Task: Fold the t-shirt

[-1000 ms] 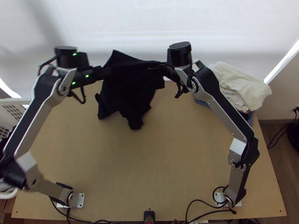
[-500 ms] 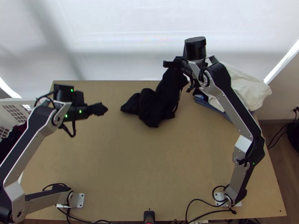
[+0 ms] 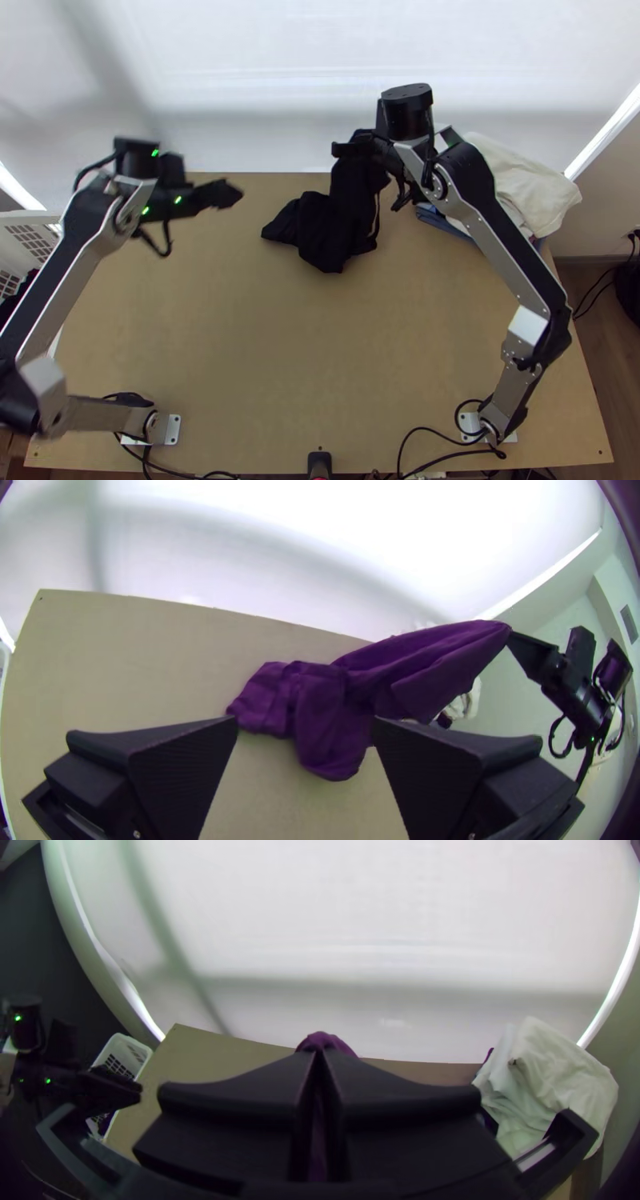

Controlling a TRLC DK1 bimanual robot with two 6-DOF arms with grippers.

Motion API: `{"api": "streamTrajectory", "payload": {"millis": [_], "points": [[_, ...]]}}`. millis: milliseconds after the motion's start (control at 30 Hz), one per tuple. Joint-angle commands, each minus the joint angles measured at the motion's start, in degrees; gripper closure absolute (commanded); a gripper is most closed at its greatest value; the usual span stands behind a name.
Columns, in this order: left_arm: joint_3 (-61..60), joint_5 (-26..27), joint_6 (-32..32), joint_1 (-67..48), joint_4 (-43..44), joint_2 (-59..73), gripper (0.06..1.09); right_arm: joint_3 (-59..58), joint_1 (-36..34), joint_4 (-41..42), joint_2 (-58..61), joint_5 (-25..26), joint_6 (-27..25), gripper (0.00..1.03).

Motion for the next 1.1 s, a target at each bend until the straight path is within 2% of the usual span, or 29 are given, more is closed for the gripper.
{"api": "streamTrajectory", "payload": {"millis": [0,200,367,600,900,1067], "points": [[5.63,0.75,-1.77,-2.97,-0.31,6.89,0.11,0.29,2.18,0.78,-4.87,-0.89,-0.28,1.0],[12.4,0.75,-1.59,-6.66,-0.66,15.86,0.11,2.05,5.79,1.31,-6.72,-1.95,-0.55,1.0],[13.36,0.66,5.26,-7.62,-4.79,19.55,0.11,2.75,6.4,2.45,-7.16,-2.04,-0.9,1.0],[13.1,0.31,10.27,-7.54,-8.57,21.22,0.11,2.67,6.58,2.36,-7.77,-1.95,-0.9,1.0],[12.31,-1.1,11.68,-8.06,-7.52,24.21,0.11,2.75,7.54,2.27,-8.13,-2.3,-0.81,1.0],[11.08,-2.51,12.2,-9.03,-2.95,25.44,0.11,2.67,8.33,2.18,-8.48,-3.0,-0.81,1.0]]}}
